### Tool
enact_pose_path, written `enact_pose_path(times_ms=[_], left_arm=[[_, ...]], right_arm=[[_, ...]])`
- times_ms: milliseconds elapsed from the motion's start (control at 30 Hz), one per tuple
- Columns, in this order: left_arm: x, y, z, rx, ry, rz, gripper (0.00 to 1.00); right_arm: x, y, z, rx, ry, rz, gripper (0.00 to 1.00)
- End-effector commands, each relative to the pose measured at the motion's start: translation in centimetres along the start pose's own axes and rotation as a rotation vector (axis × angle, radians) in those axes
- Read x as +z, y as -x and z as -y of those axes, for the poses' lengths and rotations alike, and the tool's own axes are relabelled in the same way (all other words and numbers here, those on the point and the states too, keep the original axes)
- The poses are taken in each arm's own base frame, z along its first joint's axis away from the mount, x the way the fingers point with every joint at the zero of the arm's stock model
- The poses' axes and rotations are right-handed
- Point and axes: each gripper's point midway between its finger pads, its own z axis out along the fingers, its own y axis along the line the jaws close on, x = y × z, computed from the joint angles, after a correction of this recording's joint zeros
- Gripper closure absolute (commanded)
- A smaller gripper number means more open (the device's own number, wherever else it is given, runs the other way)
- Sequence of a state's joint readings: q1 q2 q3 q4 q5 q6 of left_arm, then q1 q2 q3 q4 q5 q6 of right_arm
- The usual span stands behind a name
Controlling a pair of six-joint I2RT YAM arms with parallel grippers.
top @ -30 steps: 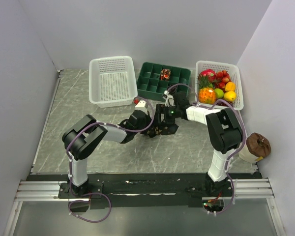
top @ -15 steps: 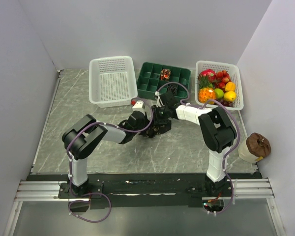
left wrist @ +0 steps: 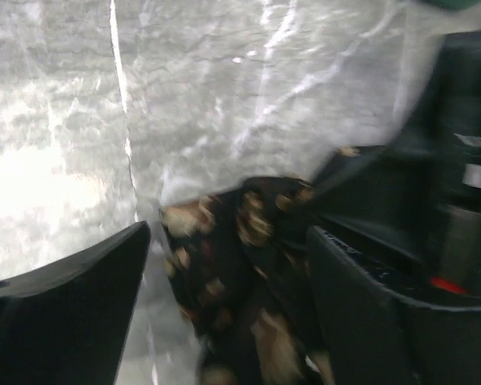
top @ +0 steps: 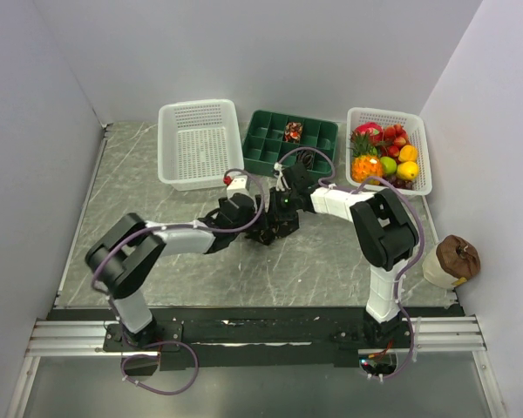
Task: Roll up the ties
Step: Roll the tie at the center of the board.
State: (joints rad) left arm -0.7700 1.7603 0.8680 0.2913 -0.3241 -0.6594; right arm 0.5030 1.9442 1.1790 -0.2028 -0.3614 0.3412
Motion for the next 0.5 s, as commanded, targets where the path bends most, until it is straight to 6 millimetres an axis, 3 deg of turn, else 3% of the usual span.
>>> enact_pose_path(times_ms=[0,67,233,300,433,467], left_arm=[[-3.2,2.6,1.3,-0.055,-0.009,0.009,0.08],[-3.9,2.1,1.1,-0.094,-0.024,-0.019,0.02],[-5.8,-1.4,0.2,-0.257,-0.147,-0.134,0.01],[-6.6,-1.3,0.1,-0.318,-0.193,-0.124,0.01],[-7.7,-3.0,0.3,-0.436,-0.261,-0.151,0.04],[-7.6,-2.4,0.8,-0.456,-0.299,-0.123,0.03]], right_arm=[[1.4,-11.1,5.3,0.033,-0.215,-0.328,1.0],[1.5,-11.0,5.3,0.033,-0.215,-0.325,1.0],[1.6,-10.9,5.4,0.04,-0.217,-0.327,1.0],[1.6,-10.9,5.4,0.042,-0.217,-0.324,1.0],[1.7,-10.9,5.3,0.043,-0.214,-0.326,1.0],[1.7,-10.7,5.2,0.045,-0.212,-0.323,1.0]])
